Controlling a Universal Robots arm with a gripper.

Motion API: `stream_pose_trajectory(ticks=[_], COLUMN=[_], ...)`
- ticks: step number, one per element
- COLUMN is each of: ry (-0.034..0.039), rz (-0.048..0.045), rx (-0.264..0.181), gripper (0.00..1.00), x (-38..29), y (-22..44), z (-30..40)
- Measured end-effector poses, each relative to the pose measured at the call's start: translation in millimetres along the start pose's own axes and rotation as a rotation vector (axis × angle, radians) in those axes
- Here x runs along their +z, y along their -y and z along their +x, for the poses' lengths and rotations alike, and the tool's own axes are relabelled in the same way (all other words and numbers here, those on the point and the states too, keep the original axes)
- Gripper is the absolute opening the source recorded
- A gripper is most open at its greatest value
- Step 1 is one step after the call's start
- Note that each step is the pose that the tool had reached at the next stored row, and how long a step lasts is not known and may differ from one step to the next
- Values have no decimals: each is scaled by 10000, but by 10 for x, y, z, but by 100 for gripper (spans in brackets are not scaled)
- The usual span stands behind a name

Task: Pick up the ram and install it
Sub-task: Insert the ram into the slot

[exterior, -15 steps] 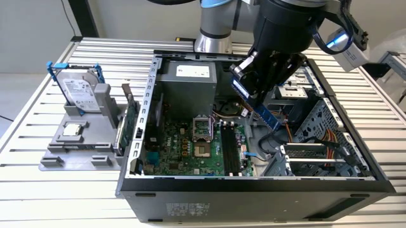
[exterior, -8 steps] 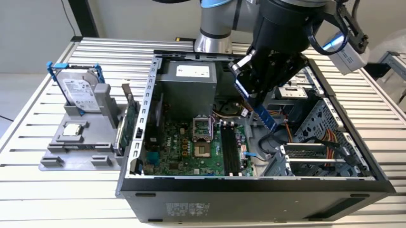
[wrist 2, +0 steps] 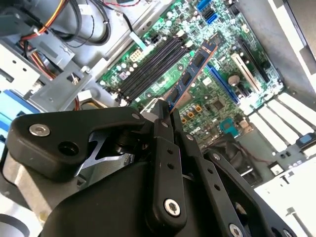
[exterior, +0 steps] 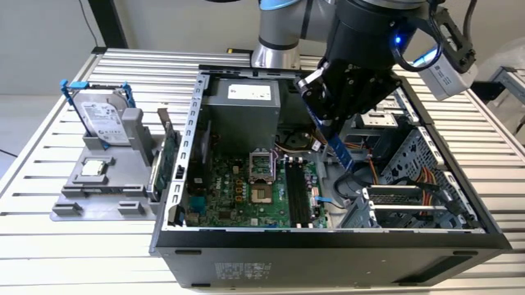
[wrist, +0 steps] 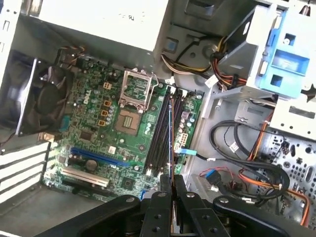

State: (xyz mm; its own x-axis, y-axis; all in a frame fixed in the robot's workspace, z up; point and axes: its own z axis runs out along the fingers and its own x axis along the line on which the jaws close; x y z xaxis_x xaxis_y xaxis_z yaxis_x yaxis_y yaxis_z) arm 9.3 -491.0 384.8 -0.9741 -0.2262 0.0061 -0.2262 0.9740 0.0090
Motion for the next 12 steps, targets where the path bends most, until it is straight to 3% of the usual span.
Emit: stream_pose_trajectory(ticks=[12], ry=[12], rz=[-10], rx=[1343], gripper=[0], x=[0], y=[0], z=[1])
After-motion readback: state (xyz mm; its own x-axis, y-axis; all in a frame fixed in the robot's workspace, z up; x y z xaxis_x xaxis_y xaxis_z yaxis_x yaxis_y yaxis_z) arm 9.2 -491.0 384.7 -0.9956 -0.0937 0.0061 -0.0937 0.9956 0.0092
